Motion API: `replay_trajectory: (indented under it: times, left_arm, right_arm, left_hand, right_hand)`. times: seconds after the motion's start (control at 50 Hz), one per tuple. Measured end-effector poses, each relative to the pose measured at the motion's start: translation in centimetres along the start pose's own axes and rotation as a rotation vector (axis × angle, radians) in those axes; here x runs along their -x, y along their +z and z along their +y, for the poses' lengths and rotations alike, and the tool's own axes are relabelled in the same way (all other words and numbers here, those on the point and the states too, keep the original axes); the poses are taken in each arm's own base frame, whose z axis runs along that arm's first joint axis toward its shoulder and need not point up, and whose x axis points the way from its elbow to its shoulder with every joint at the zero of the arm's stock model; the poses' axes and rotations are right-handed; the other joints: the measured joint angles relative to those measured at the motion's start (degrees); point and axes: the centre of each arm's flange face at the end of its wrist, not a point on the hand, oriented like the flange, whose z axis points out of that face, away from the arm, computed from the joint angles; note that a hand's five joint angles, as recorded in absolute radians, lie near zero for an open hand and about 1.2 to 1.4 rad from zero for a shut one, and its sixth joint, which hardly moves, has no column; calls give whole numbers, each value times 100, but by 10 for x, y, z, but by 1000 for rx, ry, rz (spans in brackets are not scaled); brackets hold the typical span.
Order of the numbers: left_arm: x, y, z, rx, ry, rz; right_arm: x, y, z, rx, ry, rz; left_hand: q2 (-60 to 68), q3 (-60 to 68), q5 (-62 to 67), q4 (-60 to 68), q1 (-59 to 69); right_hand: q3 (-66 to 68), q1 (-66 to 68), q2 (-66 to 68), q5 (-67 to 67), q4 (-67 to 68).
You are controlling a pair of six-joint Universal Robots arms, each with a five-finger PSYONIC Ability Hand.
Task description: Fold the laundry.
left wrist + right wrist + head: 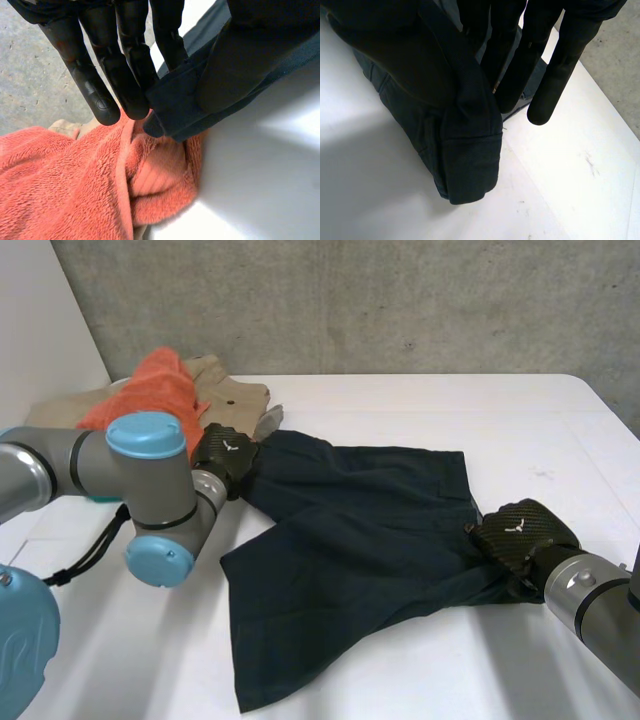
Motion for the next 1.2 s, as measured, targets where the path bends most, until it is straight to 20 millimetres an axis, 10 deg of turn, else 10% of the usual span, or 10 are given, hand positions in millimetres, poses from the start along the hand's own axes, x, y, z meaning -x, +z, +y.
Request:
replay_trajectory:
  times: [0.26,0.48,0.66,0.78,0.9,1.0,1.2]
  left_arm:
    - [-18,-17,-14,-3,41,27]
    - [21,-115,-54,65,-234,30]
    - [-24,-219,-41,222,-393,310]
    - [-49,-225,-24,262,-387,391]
    - [-64,-205,-10,247,-372,374]
    - [-57,-200,-14,210,-367,304]
    - [-44,-267,-37,204,-235,340]
  right_arm:
    - [0,1,-1,-6,44,1]
    - [-4,9,-4,-32,144,22]
    - [-1,17,2,-11,160,13]
    - [0,17,3,-5,159,12]
    - [-3,12,1,-11,156,23]
    - [-6,3,-4,-20,145,33]
    - [0,-52,2,135,-109,-84]
  left_hand:
    - [-4637,-4597,-4427,-4716,-4096]
    - [-4637,-4597,-4426,-4716,-4096]
    - [-4637,-4598,-4427,-4716,-4096]
    - [-4106,-4122,-3867,-4188,-3586]
    - [-201,-246,-11,-261,281]
    - [21,-11,83,-3,281]
    - [21,-8,98,-3,281]
  right_hand:
    - [0,0,0,0,0]
    - [0,0,0,0,0]
    - [0,0,0,26,0]
    - [1,0,0,27,0]
    - [0,0,0,27,0]
    - [0,0,0,26,0]
    - [0,0,0,27,0]
